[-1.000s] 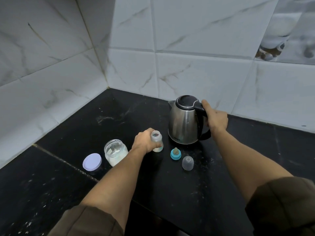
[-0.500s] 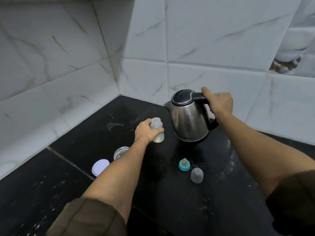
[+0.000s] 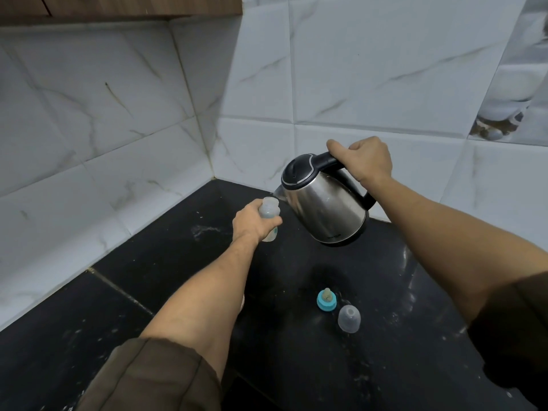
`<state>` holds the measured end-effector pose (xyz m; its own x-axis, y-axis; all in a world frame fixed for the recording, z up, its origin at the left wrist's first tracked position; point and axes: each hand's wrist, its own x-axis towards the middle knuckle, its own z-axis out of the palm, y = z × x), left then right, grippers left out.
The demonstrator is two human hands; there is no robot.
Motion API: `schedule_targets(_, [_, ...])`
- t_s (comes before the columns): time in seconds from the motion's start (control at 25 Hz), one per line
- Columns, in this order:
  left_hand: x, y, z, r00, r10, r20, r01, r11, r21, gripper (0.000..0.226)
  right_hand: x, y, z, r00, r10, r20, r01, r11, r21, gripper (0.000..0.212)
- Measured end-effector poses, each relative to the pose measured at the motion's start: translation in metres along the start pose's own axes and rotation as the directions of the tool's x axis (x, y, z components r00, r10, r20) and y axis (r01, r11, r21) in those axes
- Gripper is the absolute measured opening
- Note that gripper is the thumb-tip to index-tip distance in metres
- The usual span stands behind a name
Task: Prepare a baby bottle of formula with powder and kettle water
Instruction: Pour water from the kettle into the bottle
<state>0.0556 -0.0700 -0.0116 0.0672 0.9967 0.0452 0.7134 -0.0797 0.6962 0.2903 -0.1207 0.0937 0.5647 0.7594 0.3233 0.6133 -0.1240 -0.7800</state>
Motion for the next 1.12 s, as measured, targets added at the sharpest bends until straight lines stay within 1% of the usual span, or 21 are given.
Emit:
schedule_targets(0.2, [0.006, 0.004, 0.000, 1.000, 0.016, 0.006, -0.016, 0.999, -0.035, 0.056, 0.008, -0.008, -0.005, 0.999, -0.042, 0.009, 0.043, 0.996, -0.077, 0.061])
schedule_targets(0.4, [0.007, 0.010, 0.004, 0.998, 0.052, 0.027, -0.051, 0.997, -0.053, 0.056, 0.014, -0.015, -0.008, 0.992, -0.121, 0.024, 0.123, 0.973, -0.193, 0.058])
schedule_targets(0.6, [0.006, 0.011, 0.006, 0.996, 0.084, 0.035, -0.083, 0.996, -0.034, 0.057, 0.017, -0.021, -0.007, 0.990, -0.143, 0.022, 0.144, 0.961, -0.237, 0.061])
schedule_targets(1.12, [0.006, 0.009, 0.010, 0.991, 0.107, 0.080, -0.107, 0.994, 0.005, 0.058, 0.017, -0.023, -0.007, 0.980, -0.194, 0.044, 0.198, 0.923, -0.331, 0.061])
